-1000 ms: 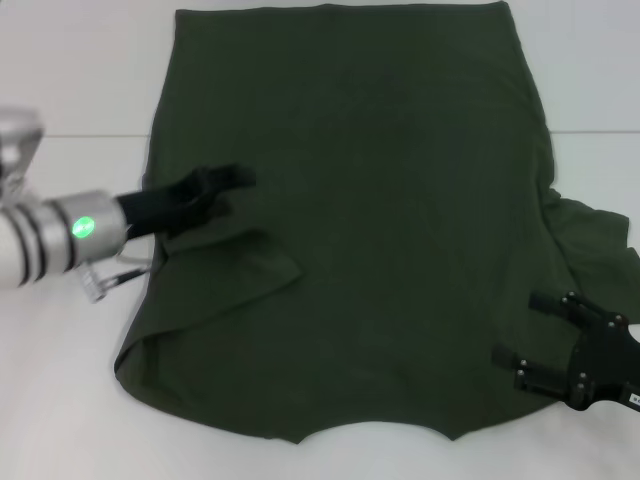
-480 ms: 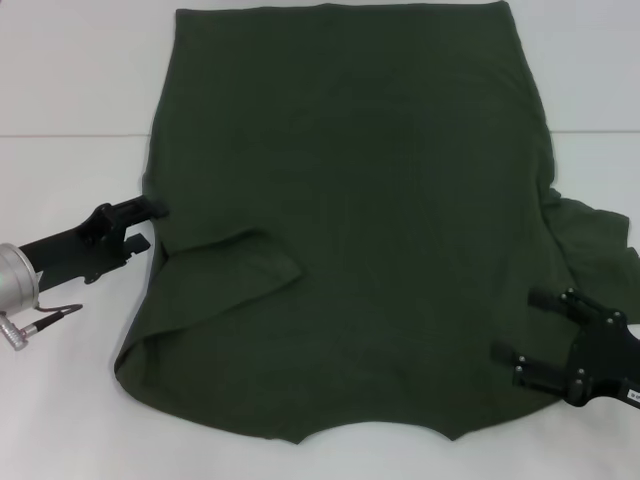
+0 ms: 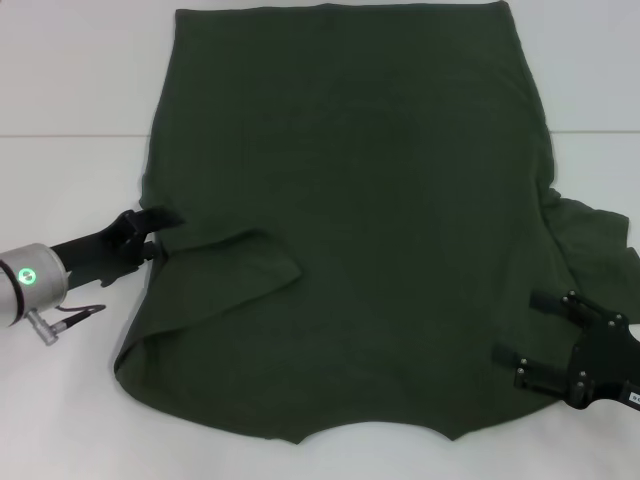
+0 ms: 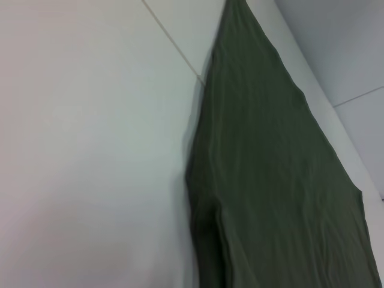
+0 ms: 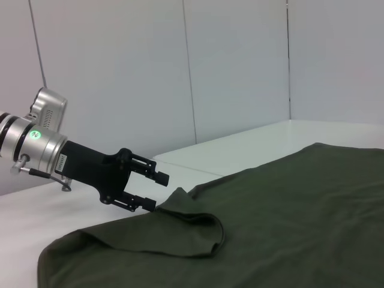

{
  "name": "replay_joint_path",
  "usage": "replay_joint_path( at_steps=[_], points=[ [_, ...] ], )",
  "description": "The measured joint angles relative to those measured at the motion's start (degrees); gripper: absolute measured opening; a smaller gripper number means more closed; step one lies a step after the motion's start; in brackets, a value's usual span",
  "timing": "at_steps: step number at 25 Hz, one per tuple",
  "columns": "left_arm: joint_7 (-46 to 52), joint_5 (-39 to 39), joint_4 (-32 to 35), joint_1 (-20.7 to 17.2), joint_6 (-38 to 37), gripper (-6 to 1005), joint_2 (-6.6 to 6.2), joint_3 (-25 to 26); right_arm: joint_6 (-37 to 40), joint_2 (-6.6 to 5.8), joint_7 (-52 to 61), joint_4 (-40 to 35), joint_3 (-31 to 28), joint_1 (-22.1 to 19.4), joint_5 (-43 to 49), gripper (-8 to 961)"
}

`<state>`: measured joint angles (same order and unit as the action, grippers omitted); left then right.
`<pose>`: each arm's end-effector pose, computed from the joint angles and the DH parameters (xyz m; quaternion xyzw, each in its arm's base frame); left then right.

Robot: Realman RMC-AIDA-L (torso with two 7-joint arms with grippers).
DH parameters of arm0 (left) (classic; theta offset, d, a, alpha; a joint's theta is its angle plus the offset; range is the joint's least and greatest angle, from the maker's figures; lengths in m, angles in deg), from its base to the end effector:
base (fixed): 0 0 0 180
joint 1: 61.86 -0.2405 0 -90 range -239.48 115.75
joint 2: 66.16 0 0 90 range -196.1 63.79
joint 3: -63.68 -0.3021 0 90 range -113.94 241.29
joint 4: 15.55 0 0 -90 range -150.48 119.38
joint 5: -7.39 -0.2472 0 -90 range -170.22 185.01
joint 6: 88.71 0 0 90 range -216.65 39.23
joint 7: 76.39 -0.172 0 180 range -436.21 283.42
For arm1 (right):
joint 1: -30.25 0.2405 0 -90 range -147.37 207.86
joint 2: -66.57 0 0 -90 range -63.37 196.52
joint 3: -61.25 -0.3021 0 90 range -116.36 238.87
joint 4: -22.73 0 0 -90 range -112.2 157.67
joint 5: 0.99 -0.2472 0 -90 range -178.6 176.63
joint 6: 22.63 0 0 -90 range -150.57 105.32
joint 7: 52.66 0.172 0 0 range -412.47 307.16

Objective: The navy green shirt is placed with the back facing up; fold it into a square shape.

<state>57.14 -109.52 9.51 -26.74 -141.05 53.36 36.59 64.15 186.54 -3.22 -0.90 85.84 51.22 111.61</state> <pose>-0.3853 0.4552 -0.0542 -0.5685 -0.7183 -0.3130 0.2509 0.3855 0.3211 -0.0649 -0.9009 0.1882 0.2808 0.2723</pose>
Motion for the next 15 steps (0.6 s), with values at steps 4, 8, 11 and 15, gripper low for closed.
replay_joint_path(
  at_steps=[4,8,11,15],
  points=[
    [0.0,0.1,-0.1,0.6,0.1,660,0.22,0.0,-0.1,0.00,0.0,0.0,0.0,0.0,0.0,947],
    [-0.4,-0.1,-0.2,1.0,0.4,654,0.60,0.0,-0.2,0.01,0.0,0.0,0.0,0.0,0.0,947],
    [-0.8,-0.1,-0.2,1.1,1.0,651,0.98,-0.1,-0.2,0.08,-0.1,0.0,0.0,0.0,0.0,947],
    [-0.9,-0.1,-0.2,1.4,1.4,651,1.08,-0.1,-0.2,0.09,-0.1,0.0,0.0,0.0,0.0,947]
  ],
)
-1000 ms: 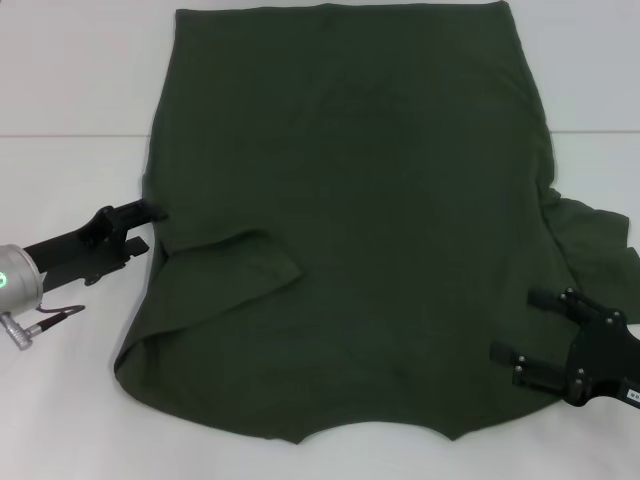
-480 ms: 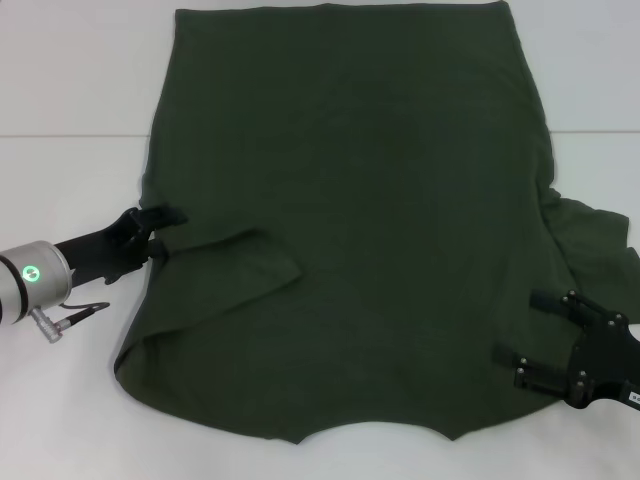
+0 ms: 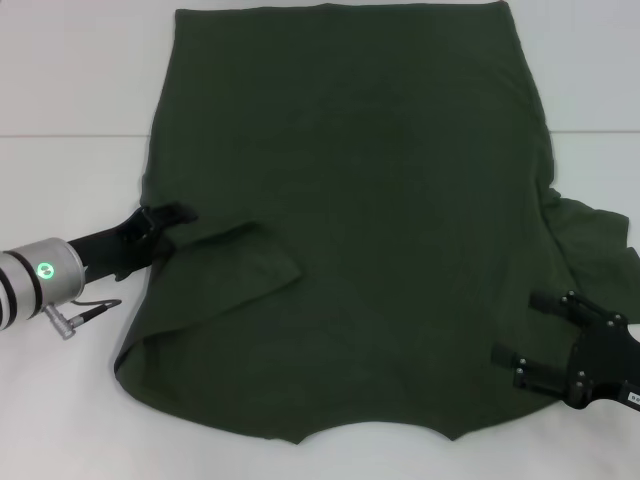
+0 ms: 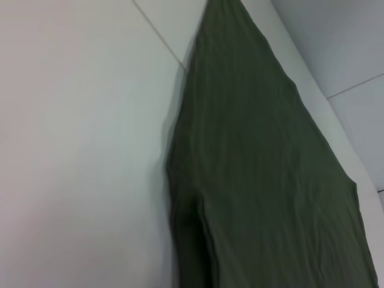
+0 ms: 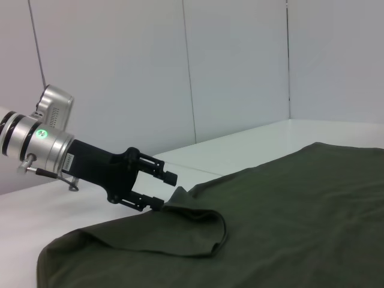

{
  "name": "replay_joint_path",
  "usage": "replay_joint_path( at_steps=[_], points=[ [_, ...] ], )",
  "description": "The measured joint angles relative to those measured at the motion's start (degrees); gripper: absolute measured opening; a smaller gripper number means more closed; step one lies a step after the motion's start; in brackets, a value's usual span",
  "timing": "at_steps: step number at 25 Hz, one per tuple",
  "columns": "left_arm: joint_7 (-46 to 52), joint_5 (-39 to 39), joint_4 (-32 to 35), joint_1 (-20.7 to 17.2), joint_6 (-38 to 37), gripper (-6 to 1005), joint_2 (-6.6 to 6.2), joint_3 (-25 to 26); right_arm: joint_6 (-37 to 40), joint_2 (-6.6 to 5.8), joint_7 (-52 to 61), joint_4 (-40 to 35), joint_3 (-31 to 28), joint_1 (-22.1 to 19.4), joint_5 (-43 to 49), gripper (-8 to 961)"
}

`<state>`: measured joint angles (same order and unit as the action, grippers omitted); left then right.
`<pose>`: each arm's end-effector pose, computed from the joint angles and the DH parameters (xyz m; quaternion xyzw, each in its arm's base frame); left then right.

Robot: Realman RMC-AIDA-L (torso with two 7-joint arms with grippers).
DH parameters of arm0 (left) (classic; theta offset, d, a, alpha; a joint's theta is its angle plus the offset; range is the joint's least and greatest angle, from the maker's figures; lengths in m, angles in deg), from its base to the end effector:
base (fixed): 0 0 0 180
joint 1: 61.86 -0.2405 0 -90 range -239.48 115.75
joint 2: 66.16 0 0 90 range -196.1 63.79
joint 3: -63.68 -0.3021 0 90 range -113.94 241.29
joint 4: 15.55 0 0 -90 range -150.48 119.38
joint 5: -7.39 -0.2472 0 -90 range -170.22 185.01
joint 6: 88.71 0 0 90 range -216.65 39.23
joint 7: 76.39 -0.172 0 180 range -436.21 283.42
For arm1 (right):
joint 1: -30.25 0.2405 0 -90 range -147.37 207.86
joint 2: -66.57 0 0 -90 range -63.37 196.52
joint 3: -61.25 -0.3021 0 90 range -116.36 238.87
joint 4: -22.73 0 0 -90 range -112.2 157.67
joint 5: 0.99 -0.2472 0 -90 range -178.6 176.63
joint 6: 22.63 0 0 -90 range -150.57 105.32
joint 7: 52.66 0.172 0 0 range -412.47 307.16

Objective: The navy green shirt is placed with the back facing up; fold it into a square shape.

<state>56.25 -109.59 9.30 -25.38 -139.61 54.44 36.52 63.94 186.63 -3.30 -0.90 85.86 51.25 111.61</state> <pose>-0.3737 0.4616 -0.0649 -0.5767 -0.7123 -0.3114 0.2510 0.3854 0.3214 -0.0657 -0.9009 0.1883 0.2799 0.2730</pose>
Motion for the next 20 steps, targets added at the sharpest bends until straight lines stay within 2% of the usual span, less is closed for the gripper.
replay_joint_path(
  at_steps=[6,11,15,20],
  points=[
    [-1.5,0.3,-1.1,2.6,2.2,652,0.64,0.1,0.0,0.00,0.0,0.0,0.2,0.0,0.0,947],
    [-5.2,1.5,-3.4,6.5,7.3,652,1.92,0.4,0.0,0.00,0.0,0.0,0.4,-0.1,0.0,947],
    [-11.4,8.6,-3.4,9.0,9.2,651,3.19,0.5,0.1,0.00,0.0,0.0,0.5,-0.3,0.0,947],
    [-20.4,16.8,-6.2,12.2,11.4,649,3.37,0.4,0.5,-0.06,0.1,0.0,0.5,-0.5,0.1,947]
  ],
)
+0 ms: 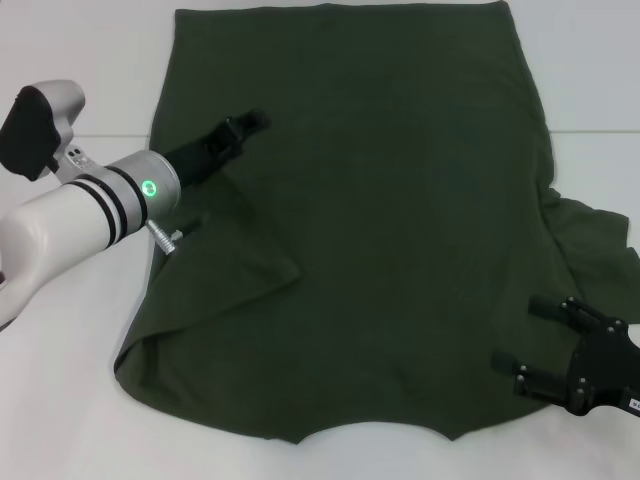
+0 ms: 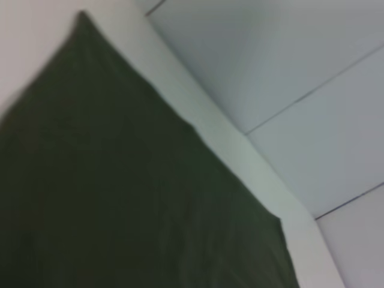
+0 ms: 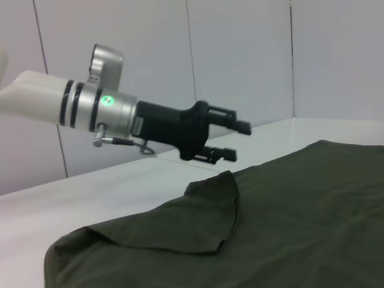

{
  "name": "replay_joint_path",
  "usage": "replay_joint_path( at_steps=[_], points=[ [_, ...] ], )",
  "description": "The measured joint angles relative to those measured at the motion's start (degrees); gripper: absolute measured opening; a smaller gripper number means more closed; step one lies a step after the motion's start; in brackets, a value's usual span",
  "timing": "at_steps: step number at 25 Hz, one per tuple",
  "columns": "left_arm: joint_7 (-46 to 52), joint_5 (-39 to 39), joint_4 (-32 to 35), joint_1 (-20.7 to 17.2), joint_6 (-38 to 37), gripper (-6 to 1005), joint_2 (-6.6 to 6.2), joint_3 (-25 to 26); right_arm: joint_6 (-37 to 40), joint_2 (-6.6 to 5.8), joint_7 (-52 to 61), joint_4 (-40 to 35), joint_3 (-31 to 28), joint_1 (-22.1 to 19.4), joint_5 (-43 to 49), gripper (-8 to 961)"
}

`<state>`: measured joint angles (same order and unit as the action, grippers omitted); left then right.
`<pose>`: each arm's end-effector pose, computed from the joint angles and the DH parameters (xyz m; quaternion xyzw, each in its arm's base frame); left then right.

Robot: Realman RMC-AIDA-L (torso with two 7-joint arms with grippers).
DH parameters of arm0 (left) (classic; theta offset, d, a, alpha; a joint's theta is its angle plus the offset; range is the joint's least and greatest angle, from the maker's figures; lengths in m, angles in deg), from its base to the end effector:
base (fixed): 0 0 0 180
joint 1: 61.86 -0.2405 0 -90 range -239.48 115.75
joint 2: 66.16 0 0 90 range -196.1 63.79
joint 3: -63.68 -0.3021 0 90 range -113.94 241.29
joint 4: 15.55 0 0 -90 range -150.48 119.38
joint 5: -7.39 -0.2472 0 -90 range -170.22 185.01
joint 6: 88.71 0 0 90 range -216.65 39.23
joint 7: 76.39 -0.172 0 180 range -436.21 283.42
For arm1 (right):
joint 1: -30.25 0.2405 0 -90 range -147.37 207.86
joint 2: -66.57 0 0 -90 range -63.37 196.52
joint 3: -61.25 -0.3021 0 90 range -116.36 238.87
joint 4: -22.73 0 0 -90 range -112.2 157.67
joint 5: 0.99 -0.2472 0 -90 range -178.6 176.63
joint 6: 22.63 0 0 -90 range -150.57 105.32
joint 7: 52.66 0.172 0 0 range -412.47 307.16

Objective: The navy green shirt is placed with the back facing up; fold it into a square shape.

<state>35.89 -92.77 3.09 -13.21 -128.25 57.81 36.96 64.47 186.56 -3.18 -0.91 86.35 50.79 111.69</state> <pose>-0.2751 0.5285 -0.0967 -0.6249 -0.6234 -0.3715 0.2879 0.3864 0.3170 -0.0663 -0.9022 0.1894 0.2803 0.2676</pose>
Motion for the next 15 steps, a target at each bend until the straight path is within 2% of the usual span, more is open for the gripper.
replay_joint_path(
  at_steps=[3,7,11,15],
  points=[
    [-2.1,2.2,0.0,-0.7,-2.5,647,0.06,-0.2,0.0,0.01,0.0,0.0,-0.1,-0.1,0.0,947],
    [-5.4,2.9,1.8,-5.1,-13.5,646,-0.23,-0.2,-0.1,0.06,0.0,0.0,-0.5,-0.2,0.0,947],
    [-12.0,2.8,6.4,-13.1,-30.2,648,-0.21,-0.2,-0.2,0.07,0.2,0.1,-1.1,0.0,0.0,947],
    [-17.3,-0.2,11.4,-20.0,-44.4,651,-0.42,-0.8,-0.5,0.05,2.2,0.1,-4.7,0.4,-0.1,947]
  ],
)
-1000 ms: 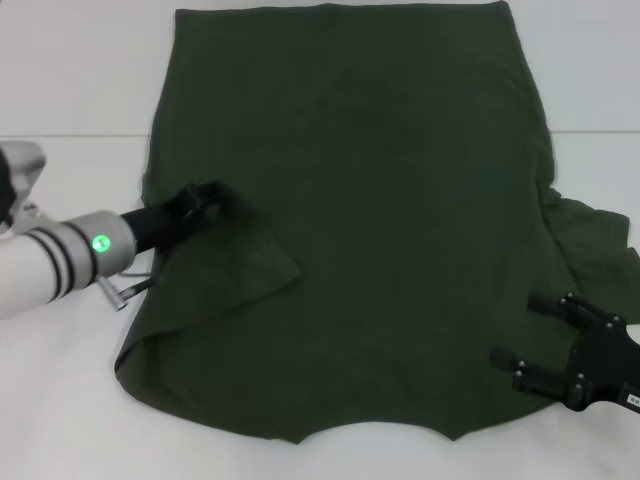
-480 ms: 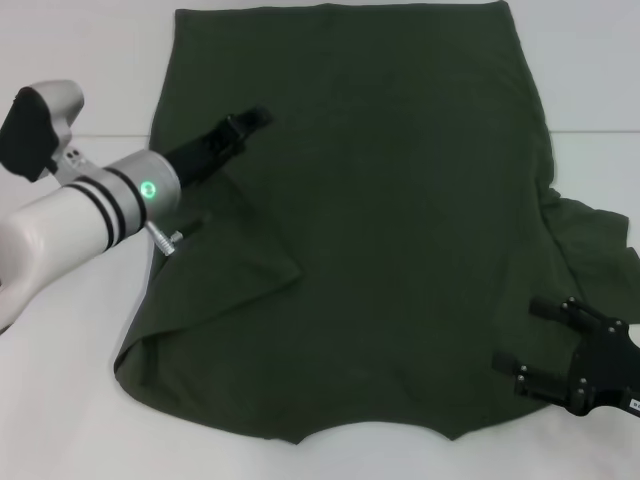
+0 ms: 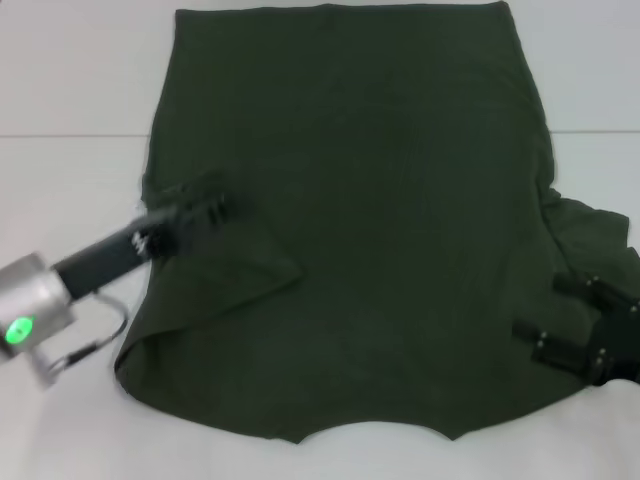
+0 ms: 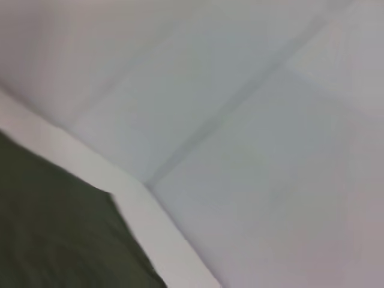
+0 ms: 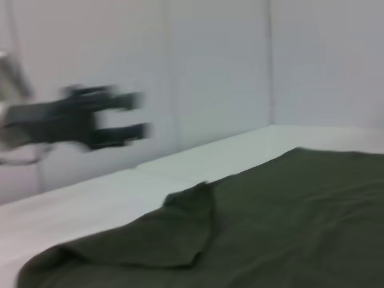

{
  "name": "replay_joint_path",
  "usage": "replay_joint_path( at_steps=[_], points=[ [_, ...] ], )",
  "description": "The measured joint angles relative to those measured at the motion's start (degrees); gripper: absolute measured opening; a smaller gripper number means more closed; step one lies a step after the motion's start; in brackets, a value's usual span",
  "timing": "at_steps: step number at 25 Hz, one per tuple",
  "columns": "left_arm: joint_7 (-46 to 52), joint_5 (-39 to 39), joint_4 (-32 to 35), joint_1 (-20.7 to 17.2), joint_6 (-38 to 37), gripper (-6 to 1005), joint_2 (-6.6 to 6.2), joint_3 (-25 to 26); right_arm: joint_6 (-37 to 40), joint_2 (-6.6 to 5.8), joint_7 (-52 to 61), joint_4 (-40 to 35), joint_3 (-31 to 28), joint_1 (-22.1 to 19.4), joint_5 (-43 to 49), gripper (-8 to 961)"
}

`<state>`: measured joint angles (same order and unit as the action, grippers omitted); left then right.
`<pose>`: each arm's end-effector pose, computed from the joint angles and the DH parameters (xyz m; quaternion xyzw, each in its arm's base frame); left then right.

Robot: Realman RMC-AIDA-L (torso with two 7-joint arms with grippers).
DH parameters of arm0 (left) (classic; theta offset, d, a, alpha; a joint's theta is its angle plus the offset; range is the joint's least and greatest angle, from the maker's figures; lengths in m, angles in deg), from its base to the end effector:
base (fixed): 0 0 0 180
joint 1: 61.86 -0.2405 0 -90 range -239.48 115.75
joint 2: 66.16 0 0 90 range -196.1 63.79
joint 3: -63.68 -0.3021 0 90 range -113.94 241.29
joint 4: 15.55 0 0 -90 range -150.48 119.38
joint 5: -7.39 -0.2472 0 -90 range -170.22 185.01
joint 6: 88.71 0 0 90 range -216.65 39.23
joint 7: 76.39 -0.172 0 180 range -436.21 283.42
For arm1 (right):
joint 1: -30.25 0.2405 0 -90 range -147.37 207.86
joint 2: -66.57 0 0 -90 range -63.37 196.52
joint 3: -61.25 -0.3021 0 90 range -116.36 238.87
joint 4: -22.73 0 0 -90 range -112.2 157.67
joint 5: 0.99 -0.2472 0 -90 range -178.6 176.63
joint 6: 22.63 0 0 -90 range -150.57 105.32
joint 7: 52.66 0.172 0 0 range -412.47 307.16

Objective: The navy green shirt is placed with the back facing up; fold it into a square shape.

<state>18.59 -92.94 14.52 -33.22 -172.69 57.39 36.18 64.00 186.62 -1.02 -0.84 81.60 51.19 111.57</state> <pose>-0.3131 0.3970 -0.0479 -0.7647 -0.4369 -0.4413 0.1721 0.3906 0.3245 -0.0553 -0.8809 0.2178 0.2972 0.2969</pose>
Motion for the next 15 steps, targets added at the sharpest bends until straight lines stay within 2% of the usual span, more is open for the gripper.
replay_joint_path(
  at_steps=[2,6,8,12,15],
  points=[
    [-3.6,-3.8,3.9,-2.9,-7.5,652,-0.07,0.0,0.0,-0.17,3.1,-0.5,-2.2,0.3,0.0,947],
    [-12.6,-9.8,9.2,-6.8,-16.5,654,0.23,0.2,-1.1,-0.49,16.5,-5.9,-3.8,0.7,0.1,947],
    [-16.7,-13.0,10.4,-7.6,-17.3,655,0.32,0.2,-2.1,-0.53,26.0,-11.2,-3.3,0.7,1.3,947],
    [-23.4,-19.7,10.9,-7.8,-16.9,753,0.35,0.2,-2.7,-0.76,46.6,-25.2,-2.2,1.4,8.7,947],
    [-23.8,-21.2,11.0,-7.5,-16.8,806,0.31,0.1,-2.5,-2.24,62.6,-35.3,0.0,2.6,17.2,947]
  ],
)
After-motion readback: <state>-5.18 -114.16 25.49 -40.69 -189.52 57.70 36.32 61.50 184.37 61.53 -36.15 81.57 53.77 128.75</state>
